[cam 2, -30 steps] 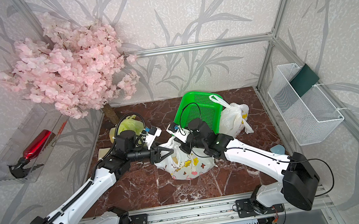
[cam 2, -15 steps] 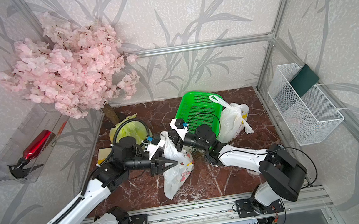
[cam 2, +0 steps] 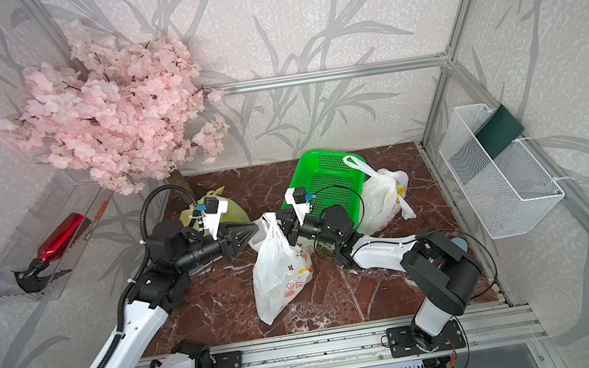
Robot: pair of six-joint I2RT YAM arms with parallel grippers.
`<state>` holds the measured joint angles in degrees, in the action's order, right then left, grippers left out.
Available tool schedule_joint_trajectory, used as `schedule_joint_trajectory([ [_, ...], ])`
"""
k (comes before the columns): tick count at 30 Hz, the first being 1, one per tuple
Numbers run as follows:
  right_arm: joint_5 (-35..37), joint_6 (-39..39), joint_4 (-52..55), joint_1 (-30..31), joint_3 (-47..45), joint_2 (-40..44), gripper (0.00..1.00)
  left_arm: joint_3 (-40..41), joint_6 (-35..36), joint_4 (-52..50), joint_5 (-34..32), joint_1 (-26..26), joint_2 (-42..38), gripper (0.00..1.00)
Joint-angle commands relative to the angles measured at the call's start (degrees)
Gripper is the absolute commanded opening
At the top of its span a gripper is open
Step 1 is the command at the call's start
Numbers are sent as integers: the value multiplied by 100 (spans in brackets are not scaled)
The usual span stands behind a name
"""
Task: Place the pears into plastic bags & tie knots
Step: Tie the plastic bag at the center of the board.
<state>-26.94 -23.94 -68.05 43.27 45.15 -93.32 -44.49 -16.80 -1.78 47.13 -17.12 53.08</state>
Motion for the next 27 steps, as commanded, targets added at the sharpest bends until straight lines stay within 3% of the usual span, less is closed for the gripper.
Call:
schedule_joint_trajectory([
  [1,56,-487,-630,-11,125,-139,0,228,-552,1017,246,-151,282,22],
  [3,45,-672,-737,-11,185,-205,0,274,-486,1021,261,-317,456,34],
  [5,11,-840,-861,-12,222,-254,0,288,-391,865,210,-370,554,38],
  [9,-107,-984,-1015,-11,214,-331,0,172,-475,474,-253,-307,460,40],
  [15,-207,-1141,-1210,-10,222,-415,0,-4,-723,669,-37,-247,522,44],
  [17,-233,-1217,-1254,-11,256,-595,0,-34,-650,643,61,-247,604,41],
  [22,-384,-1220,-1237,-43,268,-582,0,-436,-2,-264,-55,-206,665,12],
  [27,-419,-1224,-1256,-204,85,-513,0,-721,596,-1253,-208,28,328,7],
])
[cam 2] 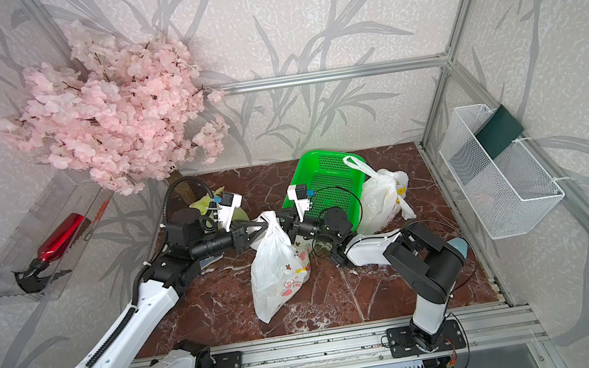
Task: Place the pears into plastic bags & tie knots
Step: Tie the plastic bag at the center of the board.
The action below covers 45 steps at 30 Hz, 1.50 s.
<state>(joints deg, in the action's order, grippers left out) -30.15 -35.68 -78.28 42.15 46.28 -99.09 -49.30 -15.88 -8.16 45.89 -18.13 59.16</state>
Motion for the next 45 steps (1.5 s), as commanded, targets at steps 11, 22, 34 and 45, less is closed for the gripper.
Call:
schedule_joint_trajectory([
  [11,97,-134,1499,-355,-387,1175,27,-182,425,-654,-201,234,-264,0],
  [22,167,1509,9379,-362,1573,2730,46,-422,342,-679,-328,328,-64,0],
  [34,313,1892,10297,465,3090,2017,59,-401,276,-586,-189,328,-56,0],
  [45,376,2040,10484,619,3537,1501,54,-397,282,-609,-152,328,-69,0],
])
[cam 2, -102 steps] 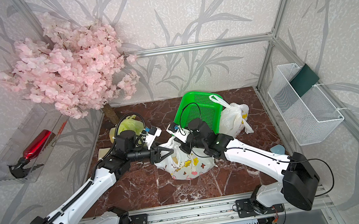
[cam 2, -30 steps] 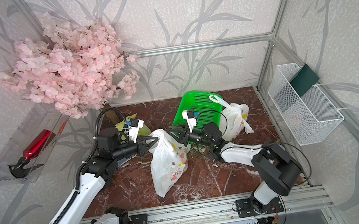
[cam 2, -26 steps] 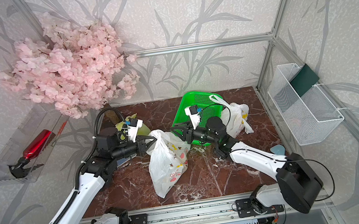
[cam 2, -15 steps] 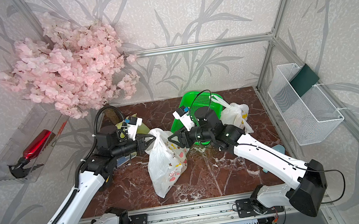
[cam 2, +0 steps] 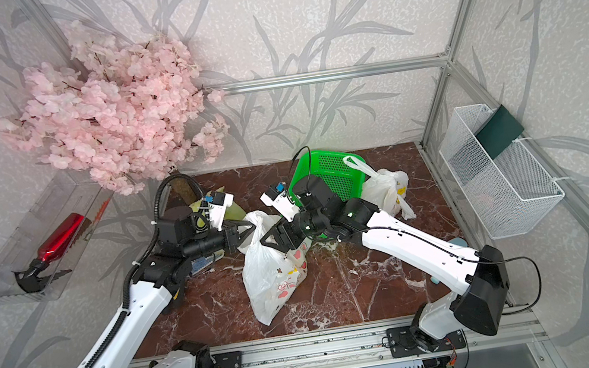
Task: Place the pears into plastic bags & tie knots
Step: Tie the plastic bag at the center of the board.
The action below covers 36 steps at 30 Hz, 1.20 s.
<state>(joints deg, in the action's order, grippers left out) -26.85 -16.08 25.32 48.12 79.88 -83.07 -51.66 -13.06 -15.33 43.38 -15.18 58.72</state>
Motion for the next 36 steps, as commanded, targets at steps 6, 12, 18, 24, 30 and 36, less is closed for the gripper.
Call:
schedule_joint_trajectory([
  [6,377,272,333,18,221,-155,18,-212,14,-49,41,33,-79,0],
  [12,862,408,601,-287,-20,185,0,-372,219,-814,-191,156,-371,0],
  [18,974,123,668,-1020,-854,497,0,57,113,-1062,-393,860,-707,0],
  [24,1707,294,918,-1235,-1218,548,0,376,-104,-857,-463,1113,-783,0],
  [30,1820,381,1041,-1235,-1179,477,0,205,-277,-753,-331,1200,-774,0],
  [36,1646,376,917,-1084,-928,458,0,-73,-564,-546,-93,1179,-633,0],
])
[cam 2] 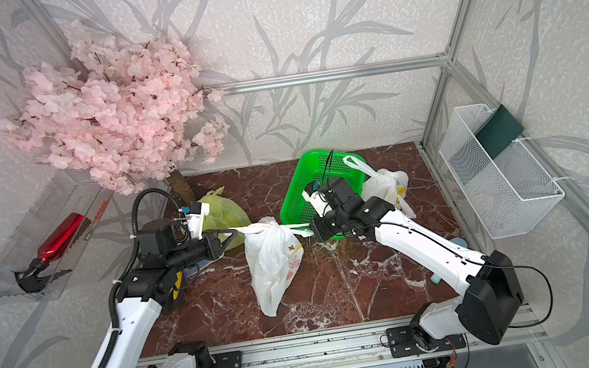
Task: Place the pears into plastic bags & tie knots
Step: Tie the plastic bag at the center of the board, then move the plastic bag to the center of the board.
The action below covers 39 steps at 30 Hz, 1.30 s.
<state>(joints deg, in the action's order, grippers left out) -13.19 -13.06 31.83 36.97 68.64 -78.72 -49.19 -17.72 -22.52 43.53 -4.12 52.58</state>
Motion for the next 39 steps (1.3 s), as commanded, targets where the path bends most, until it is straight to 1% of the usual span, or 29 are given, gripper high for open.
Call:
schedule_joint_trajectory([
  [1,435,137,316,30,218,-18,0,-324,81,-8,-332,76,-15,0],
  [3,843,270,448,13,176,-111,0,-190,253,-180,-753,103,21,0],
  [6,1580,345,547,-143,-128,-267,0,277,220,-201,-1248,249,113,0],
  [8,1634,262,832,-513,-289,-433,0,573,147,-274,-1583,465,154,0],
  [9,1587,207,1052,-795,-332,-492,0,663,160,-382,-1729,656,168,0],
  [11,1470,184,1078,-1151,-609,-408,0,725,247,-563,-2077,873,114,0],
  [13,1620,203,943,-1309,-902,-232,0,699,306,-625,-2303,903,98,0],
  [15,1754,234,956,-1434,-990,-170,0,649,295,-618,-2381,912,152,0],
  [17,1791,268,1089,-1517,-917,-200,0,605,270,-582,-2363,931,149,0],
  [18,1625,359,1184,-1513,-812,-229,0,574,246,-549,-2246,937,156,0],
  [20,1122,458,1100,-1381,-718,-208,0,493,199,-477,-1849,915,210,0],
  [22,748,506,1025,-988,-583,-92,26,368,244,-415,-1386,910,197,0],
  [23,597,456,973,-770,-534,-32,34,273,212,-456,-1280,900,181,6],
  [25,160,168,632,-330,-598,40,49,-28,208,-777,-1353,882,135,23],
  [26,58,17,500,-154,-655,29,53,-175,277,-943,-1434,876,122,29],
  [27,-53,-175,298,25,-713,-21,56,-367,377,-1164,-1566,865,108,34],
  [29,-201,-416,-147,323,-877,-212,62,-688,546,-1552,-1900,829,121,36],
  [31,-198,-659,-511,557,-900,-567,65,-943,645,-1760,-2090,788,122,39],
  [35,-312,-1054,-1207,1036,-723,-1443,70,-1219,690,-1900,-2061,646,84,42],
  [39,-261,-1273,-1662,1477,-21,-2607,72,-1239,619,-1824,-1892,522,36,42],
])
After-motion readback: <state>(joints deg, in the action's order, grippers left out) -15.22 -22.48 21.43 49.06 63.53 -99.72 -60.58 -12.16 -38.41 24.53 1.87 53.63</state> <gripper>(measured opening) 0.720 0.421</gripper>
